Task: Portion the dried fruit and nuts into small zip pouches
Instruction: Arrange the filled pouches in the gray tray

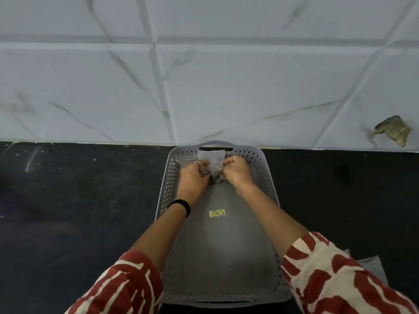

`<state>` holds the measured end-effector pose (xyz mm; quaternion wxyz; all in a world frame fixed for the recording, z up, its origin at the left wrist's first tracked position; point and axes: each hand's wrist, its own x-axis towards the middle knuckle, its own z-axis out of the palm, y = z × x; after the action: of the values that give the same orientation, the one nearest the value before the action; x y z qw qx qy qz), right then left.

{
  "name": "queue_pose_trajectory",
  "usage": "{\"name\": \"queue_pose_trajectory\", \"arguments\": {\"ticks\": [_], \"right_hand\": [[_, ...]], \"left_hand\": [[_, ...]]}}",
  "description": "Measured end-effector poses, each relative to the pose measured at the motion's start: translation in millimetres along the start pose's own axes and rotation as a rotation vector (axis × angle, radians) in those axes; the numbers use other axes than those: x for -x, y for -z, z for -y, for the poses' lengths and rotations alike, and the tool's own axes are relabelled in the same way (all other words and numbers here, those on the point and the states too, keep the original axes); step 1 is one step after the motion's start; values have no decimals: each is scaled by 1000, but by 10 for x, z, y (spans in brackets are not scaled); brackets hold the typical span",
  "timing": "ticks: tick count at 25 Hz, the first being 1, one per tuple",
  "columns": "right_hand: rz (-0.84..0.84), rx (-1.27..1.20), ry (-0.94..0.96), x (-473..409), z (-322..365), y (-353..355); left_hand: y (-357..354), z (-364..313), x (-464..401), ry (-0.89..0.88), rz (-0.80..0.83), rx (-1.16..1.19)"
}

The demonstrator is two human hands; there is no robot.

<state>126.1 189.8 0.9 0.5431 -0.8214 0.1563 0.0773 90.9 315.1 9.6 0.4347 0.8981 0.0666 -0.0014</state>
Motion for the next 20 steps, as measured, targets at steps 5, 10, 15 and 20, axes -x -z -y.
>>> {"name": "queue_pose_trajectory", "arguments": {"ticks": [5, 10, 15, 20], "right_hand": [[-44, 127, 48, -14, -6, -90], [72, 230, 179, 291, 31, 211], [130, 190, 413, 1140, -32, 1174], [-51, 185, 277, 1761, -487, 2225]], "left_hand": [[-39, 86, -71, -2, 4, -102], [45, -27, 125, -7, -15, -141], [19, -521, 768, -35, 14, -102], [-429, -1250, 1478, -176, 132, 67]]}}
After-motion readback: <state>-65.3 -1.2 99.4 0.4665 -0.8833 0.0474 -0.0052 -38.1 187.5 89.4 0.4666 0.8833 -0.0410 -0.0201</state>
